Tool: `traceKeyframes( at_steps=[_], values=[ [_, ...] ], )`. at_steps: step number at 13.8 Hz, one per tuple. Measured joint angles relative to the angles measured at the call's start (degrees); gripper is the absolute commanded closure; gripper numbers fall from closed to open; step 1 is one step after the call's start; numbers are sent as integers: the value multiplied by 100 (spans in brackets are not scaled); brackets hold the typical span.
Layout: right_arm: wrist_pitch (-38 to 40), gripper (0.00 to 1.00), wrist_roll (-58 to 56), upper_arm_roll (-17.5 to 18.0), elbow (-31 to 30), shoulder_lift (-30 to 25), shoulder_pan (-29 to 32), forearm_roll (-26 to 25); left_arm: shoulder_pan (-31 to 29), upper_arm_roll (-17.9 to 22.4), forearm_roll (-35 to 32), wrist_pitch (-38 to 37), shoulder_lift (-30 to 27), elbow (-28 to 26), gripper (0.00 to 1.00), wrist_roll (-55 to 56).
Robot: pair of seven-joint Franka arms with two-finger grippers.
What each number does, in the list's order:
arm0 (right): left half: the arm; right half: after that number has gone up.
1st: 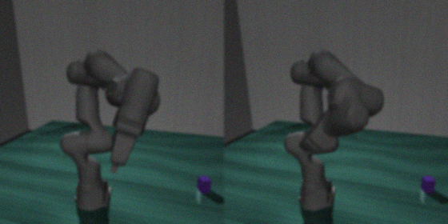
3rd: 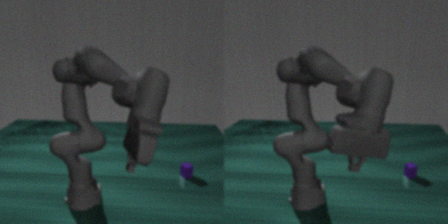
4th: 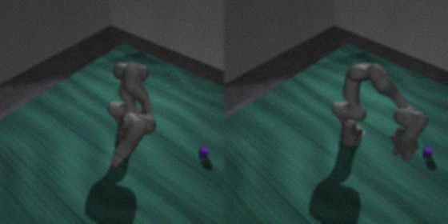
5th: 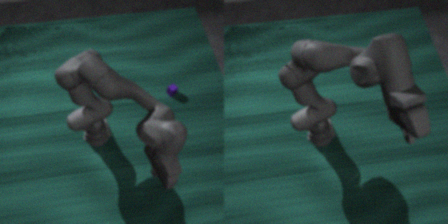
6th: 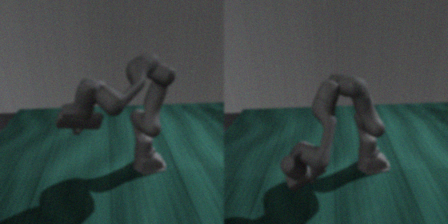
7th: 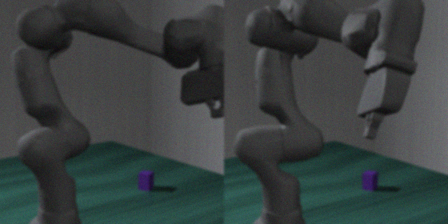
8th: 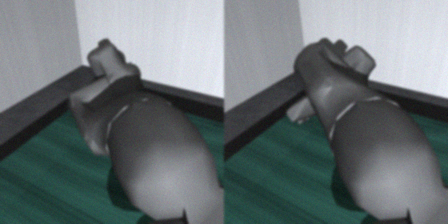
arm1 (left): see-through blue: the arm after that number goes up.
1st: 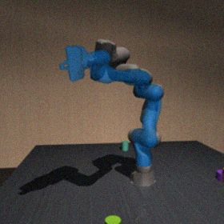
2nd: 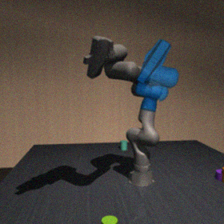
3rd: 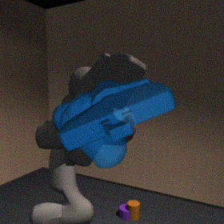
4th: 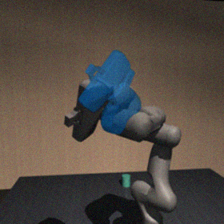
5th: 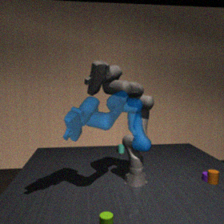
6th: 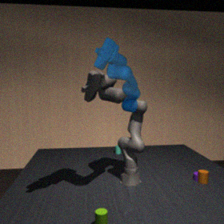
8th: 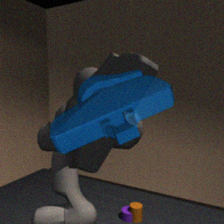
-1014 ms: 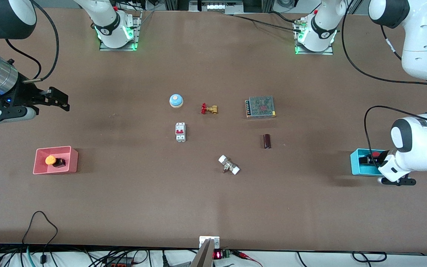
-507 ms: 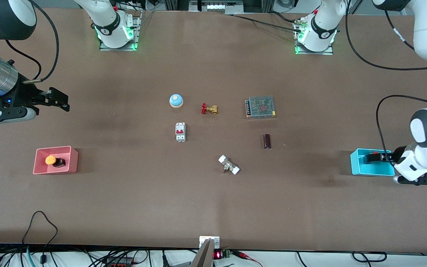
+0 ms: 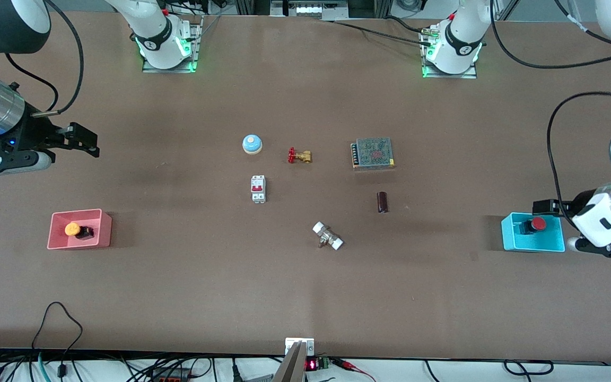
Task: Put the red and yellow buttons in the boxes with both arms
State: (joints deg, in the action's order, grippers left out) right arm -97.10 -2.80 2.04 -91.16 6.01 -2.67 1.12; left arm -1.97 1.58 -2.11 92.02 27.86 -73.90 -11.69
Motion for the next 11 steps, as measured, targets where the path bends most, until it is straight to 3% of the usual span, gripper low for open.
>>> traceKeyframes(
  at_steps=[4,6,11],
  values=[
    [18,0,1,-73,70,129,64,-9,383,-7,1,-354,-596,53,0,57],
    [18,0,0,-79,87,152,182,-10,412,-29,1,-307,-1021,-221,0,168],
    [24,0,0,-72,104,169,249,-10,407,-93,0,781,-2499,-2200,0,425]
  ],
)
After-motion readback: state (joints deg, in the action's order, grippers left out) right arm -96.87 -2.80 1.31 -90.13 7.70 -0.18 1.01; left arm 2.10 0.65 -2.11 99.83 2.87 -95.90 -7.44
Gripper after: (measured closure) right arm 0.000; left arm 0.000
